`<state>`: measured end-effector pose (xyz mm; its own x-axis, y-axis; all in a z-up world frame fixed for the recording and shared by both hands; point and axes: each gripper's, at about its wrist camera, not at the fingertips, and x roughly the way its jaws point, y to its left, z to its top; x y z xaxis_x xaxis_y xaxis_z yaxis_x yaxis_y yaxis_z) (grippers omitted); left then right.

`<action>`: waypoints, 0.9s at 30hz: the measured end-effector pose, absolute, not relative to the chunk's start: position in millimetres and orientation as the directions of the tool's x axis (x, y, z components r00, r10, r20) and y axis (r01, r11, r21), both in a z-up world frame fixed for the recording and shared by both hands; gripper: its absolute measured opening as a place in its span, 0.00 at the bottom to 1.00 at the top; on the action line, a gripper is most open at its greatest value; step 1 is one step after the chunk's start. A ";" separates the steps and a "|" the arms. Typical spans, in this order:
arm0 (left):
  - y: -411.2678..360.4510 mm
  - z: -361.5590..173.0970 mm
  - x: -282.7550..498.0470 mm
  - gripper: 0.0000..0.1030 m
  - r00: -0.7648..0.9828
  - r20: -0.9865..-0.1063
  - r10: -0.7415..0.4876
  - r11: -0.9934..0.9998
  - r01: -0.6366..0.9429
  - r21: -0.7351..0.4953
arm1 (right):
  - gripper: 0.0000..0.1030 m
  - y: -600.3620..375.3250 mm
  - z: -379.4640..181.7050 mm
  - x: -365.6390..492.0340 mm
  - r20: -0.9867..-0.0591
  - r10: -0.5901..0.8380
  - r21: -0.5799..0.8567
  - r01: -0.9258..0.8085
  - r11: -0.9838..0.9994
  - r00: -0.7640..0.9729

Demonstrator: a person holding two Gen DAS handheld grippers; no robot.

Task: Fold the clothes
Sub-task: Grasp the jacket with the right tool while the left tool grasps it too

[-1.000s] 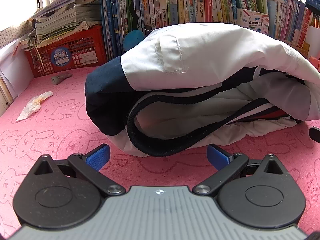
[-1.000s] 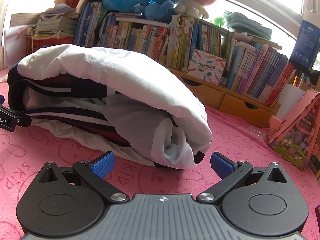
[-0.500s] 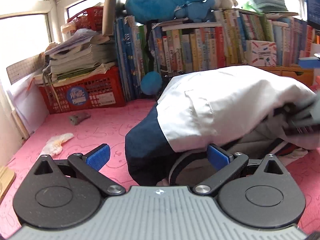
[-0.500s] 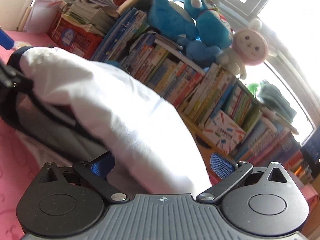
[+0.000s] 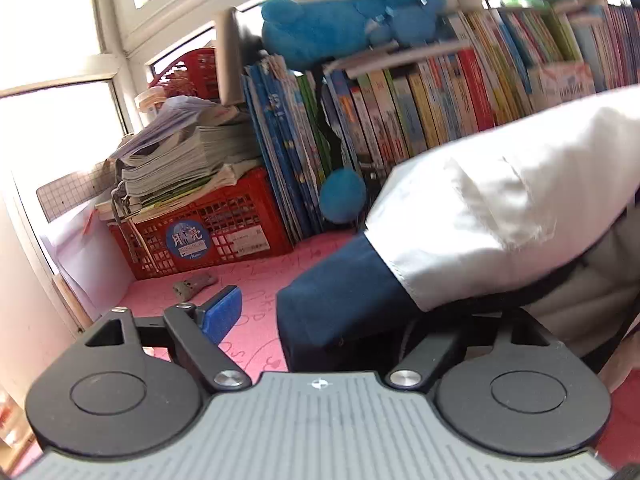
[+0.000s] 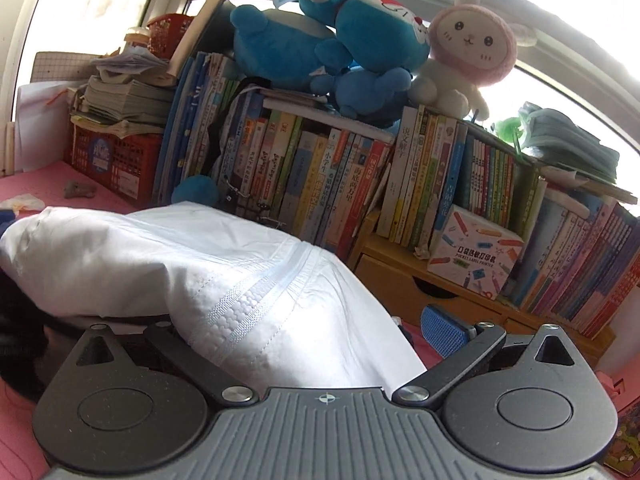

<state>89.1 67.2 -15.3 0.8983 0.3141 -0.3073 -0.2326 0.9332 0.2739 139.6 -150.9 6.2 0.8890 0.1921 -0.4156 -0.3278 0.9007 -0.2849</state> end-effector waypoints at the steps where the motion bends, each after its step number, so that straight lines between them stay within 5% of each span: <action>1: 73.5 -4.7 81.1 0.69 0.908 -0.282 0.309 0.940 -0.247 0.234 | 1.00 -156.7 1.8 134.1 -0.419 0.193 -0.283 -0.330 0.901 0.887; 6: 92.2 48.0 38.9 0.68 0.958 -0.172 0.230 0.972 -0.219 0.085 | 0.98 -196.5 -28.8 114.7 -0.427 0.038 -0.310 -0.186 0.932 0.904; 10: 92.7 66.7 11.4 0.69 0.976 -0.108 0.191 0.980 -0.184 0.074 | 0.96 -238.4 -3.4 102.4 -0.388 0.109 -0.098 -0.159 0.982 0.915; 12: 95.4 71.8 1.7 0.79 0.979 -0.088 0.184 0.982 -0.179 0.069 | 0.96 -250.8 17.6 96.1 -0.318 0.133 -0.013 -0.145 0.989 0.939; 14: 100.0 67.6 1.8 0.84 0.974 -0.109 0.196 0.979 -0.190 0.068 | 0.96 -260.9 34.5 94.4 -0.254 0.148 0.069 -0.135 0.988 0.956; 18: 100.2 41.1 14.8 0.84 0.950 -0.226 0.217 0.976 -0.204 0.078 | 0.99 -255.1 29.4 120.2 -0.338 0.116 0.094 -0.090 0.992 0.934; 22: 83.0 8.5 36.4 0.84 0.930 -0.307 0.200 0.978 -0.172 0.117 | 0.96 -206.0 0.7 81.1 -0.315 0.099 -0.175 -0.160 0.971 0.944; 25: 62.0 -18.3 66.4 0.94 0.911 -0.351 0.216 0.966 -0.146 0.215 | 0.96 -172.6 -14.4 41.7 -0.286 0.109 -0.315 -0.201 0.927 0.952; 26: 56.3 -25.4 74.9 0.93 0.907 -0.359 0.220 0.961 -0.137 0.242 | 0.96 -163.9 -17.9 27.3 -0.275 0.117 -0.341 -0.210 0.916 0.954; 27: 52.6 -27.8 79.7 0.81 0.903 -0.370 0.218 0.959 -0.127 0.254 | 0.95 -155.5 -19.5 13.0 -0.270 0.134 -0.362 -0.229 0.904 0.954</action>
<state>79.7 52.6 -27.8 0.9032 0.2180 -0.3698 -0.1274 0.9588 0.2541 13.0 -155.5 -19.5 0.9535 0.1335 -0.2701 -0.2290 0.9036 -0.3619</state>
